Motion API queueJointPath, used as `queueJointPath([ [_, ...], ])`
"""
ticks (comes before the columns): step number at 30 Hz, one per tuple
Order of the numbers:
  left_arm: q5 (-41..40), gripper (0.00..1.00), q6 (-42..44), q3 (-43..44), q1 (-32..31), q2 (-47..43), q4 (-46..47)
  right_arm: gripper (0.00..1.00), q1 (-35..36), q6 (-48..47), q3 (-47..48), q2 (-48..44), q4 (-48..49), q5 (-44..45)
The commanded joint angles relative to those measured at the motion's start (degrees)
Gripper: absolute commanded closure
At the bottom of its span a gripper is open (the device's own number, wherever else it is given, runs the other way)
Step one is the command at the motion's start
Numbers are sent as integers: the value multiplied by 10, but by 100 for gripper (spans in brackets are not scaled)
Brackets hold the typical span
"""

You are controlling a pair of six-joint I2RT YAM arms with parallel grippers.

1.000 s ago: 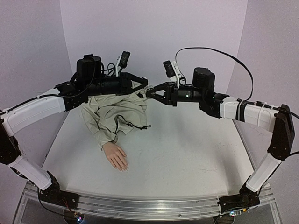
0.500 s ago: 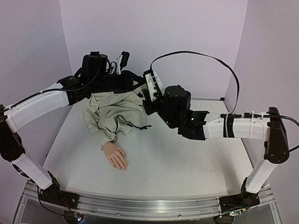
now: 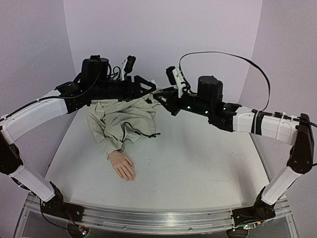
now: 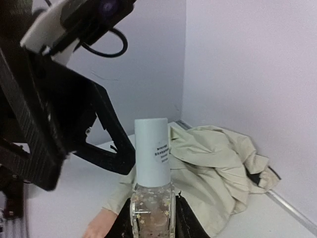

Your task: Paint the nails

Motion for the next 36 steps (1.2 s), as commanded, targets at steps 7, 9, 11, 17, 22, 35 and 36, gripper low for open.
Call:
queueJointPath([
  [7,145,20,-43,-44,20,-37,157,100,-79,195,64,9,44,-510],
  [9,165,22,-47,-42,20,-33,181,100,-79,206,66,15,52,-513],
  [11,182,30,-41,-35,20,-25,189,100,-79,218,67,21,69,-516],
  [17,189,52,-23,-29,12,-19,195,100,-79,236,79,39,85,-510],
  [22,160,65,-1,-37,0,-23,194,100,-79,228,72,35,89,-450],
  [35,40,93,-14,-20,-4,0,130,100,-7,55,32,-4,18,29],
  [36,33,94,-18,-15,-5,4,126,100,28,2,27,-6,23,161],
])
